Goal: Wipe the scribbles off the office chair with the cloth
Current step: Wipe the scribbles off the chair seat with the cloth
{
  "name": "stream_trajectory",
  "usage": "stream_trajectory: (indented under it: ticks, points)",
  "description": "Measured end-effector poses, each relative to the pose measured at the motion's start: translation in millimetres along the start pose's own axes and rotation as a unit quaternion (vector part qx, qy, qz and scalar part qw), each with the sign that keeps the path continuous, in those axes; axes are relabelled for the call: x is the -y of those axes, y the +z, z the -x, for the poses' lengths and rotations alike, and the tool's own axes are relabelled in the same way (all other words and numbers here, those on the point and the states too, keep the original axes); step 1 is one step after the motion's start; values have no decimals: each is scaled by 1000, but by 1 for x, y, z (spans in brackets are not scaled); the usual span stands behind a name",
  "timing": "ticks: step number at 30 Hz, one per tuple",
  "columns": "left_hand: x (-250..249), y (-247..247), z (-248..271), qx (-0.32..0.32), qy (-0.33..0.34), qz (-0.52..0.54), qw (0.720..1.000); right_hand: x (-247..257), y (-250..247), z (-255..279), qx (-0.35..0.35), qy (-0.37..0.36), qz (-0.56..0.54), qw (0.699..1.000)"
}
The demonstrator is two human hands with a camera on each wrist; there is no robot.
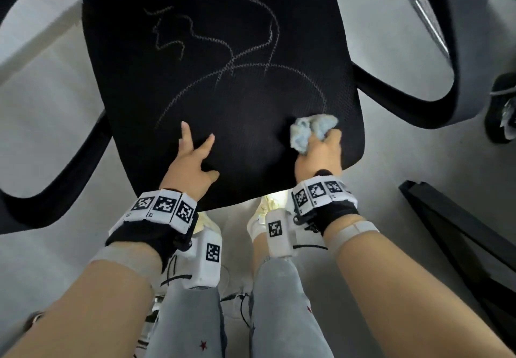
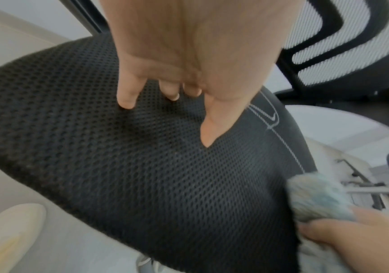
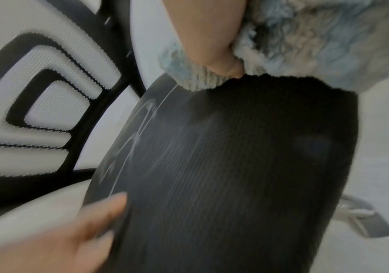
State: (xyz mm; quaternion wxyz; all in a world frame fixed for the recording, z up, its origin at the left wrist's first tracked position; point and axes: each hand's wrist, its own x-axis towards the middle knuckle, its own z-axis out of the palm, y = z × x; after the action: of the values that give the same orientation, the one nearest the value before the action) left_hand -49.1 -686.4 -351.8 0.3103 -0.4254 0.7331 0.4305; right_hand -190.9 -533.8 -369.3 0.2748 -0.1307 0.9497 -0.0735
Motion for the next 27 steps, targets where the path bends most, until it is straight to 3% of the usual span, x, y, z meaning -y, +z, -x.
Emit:
stream_trajectory:
  ticks: [2,3,4,5,6,7,8,10,12,13,15,18,20,21,22,24,25,27]
  points:
    - [2,-5,3,-76,0,17,997,26,9,11,94,-167,91,977]
    - [13,-11,3,-110,-13,16,994,45,20,22,143,-263,117,947]
    - [62,-40,9,-161,-54,30,985,101,51,39,206,-367,152,894]
    - [63,-42,6,-170,-62,28,983,104,54,36,229,-415,169,864]
    - [67,-42,1,-166,-71,29,983,108,51,31,219,-434,188,853]
    - [70,-44,-1,-169,-78,37,982,108,48,20,192,-434,188,860]
    - [71,-45,-4,-165,-85,38,982,103,41,6,166,-391,182,887]
    - [79,-51,-5,-146,-88,22,985,103,28,-16,122,-228,100,961]
    - [88,-49,-5,-115,-80,-17,990,117,21,-26,56,-107,24,992]
    - [90,-48,-5,-105,-77,-24,991,128,23,-24,29,-95,36,994]
    - [90,-46,-4,-104,-76,-24,991,153,37,-7,48,-171,117,977]
    - [91,-45,-4,-101,-81,-25,991,174,63,26,141,-376,197,894]
    - [93,-46,-4,-96,-78,-20,992,175,60,18,159,-436,229,856]
    - [93,-47,-4,-93,-74,-18,993,171,54,7,146,-432,240,857]
    - [94,-48,-4,-89,-69,-15,993,168,45,-6,128,-396,238,878]
    - [96,-48,-5,-87,-64,-15,994,161,24,-34,74,-240,160,955]
    - [96,-49,-5,-88,-64,-15,994,159,18,-43,38,-166,111,979]
    - [95,-48,-5,-88,-67,-18,994,169,20,-42,7,-107,93,990]
